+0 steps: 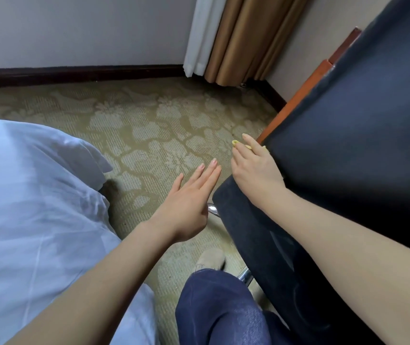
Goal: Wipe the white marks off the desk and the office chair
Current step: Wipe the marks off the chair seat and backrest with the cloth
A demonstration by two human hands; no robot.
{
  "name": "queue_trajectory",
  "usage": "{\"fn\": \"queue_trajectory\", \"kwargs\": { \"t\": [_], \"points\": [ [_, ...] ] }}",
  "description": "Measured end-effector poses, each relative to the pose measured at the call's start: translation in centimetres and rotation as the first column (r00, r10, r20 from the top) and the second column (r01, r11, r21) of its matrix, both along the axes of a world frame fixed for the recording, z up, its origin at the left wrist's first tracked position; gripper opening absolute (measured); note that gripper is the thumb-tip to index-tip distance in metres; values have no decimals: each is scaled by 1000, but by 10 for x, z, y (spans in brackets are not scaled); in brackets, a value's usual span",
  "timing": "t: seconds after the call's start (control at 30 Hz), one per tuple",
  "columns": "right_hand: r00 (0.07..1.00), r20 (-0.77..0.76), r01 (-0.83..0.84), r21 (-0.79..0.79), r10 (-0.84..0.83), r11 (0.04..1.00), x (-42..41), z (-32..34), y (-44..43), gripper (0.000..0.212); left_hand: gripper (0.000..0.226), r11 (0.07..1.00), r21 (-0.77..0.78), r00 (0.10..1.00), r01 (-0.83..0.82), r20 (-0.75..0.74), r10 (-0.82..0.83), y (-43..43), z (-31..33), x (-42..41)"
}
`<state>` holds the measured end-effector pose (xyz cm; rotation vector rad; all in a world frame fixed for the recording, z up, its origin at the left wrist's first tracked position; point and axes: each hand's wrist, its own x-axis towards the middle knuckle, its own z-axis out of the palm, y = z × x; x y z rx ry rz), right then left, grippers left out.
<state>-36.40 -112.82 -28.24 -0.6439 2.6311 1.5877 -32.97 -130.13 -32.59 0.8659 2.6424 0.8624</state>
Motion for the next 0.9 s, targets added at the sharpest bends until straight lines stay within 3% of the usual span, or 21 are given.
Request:
{"fn": "queue_trajectory", "kwargs": {
  "t": [0.23, 0.33, 0.43, 0.57, 0.67, 0.8, 0.9],
  "points": [
    [995, 53, -89, 36, 88, 995, 18, -10, 13, 56, 83, 999, 26, 999, 23, 24, -24, 17, 6, 8],
    [987, 99, -120, -83, 128, 989, 34, -12, 17, 52, 83, 998, 48, 999, 27, 25, -29, 22, 8, 16],
    [974, 26, -216, -176, 224, 960, 51, -12, 21, 47, 82, 997, 66, 999, 29, 21, -31, 23, 11, 18],
    [949, 158, -252, -148, 274, 956, 80, -14, 29, 52, 80, 996, 75, 999, 42, -14, -41, 23, 23, 23],
    [915, 161, -332, -221, 370, 917, 109, -11, 47, 34, 81, 993, 69, 994, 98, -53, -94, 30, 32, 29],
    [898, 161, -383, -169, 409, 908, 153, 8, 73, 41, 80, 976, 74, 977, 205, -73, -200, 51, 38, 39],
    [921, 164, -329, -160, 354, 931, 184, 38, 86, 41, 80, 969, 47, 968, 244, -62, -241, 67, 37, 42]
  ]
}}
